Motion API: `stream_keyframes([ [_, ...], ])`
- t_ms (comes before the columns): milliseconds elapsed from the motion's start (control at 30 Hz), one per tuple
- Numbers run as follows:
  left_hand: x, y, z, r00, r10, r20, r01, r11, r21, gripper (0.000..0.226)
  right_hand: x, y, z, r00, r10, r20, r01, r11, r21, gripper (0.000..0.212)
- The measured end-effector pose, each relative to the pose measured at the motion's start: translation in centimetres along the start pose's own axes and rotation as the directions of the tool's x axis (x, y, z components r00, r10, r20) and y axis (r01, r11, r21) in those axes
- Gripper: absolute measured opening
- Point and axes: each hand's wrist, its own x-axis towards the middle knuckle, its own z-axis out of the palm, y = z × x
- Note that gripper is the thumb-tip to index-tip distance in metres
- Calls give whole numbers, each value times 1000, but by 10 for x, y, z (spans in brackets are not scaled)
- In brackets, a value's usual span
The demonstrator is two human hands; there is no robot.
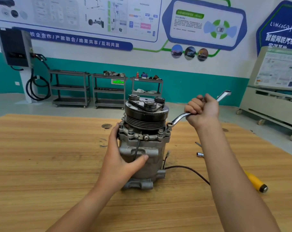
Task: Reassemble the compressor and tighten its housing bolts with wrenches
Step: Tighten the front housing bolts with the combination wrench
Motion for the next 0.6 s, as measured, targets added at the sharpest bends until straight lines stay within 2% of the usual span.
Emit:
stream_keyframes([
  [200,0,-1,0,1000,10,-1,-10,1000,11,99,18,6,4,975,221,-5,-221,969,-112,44],
  [333,-1,-1,1,1000,3,-18,-3,1000,13,96,18,10,-13,970,243,-17,-242,969,42,51],
  [433,-1,-3,3,999,-4,-34,4,1000,9,97,8,12,-29,987,145,-74,-130,975,178,43],
  [600,-1,-4,4,999,5,-34,-5,1000,2,96,-31,14,-33,976,-177,-127,197,965,174,43],
])
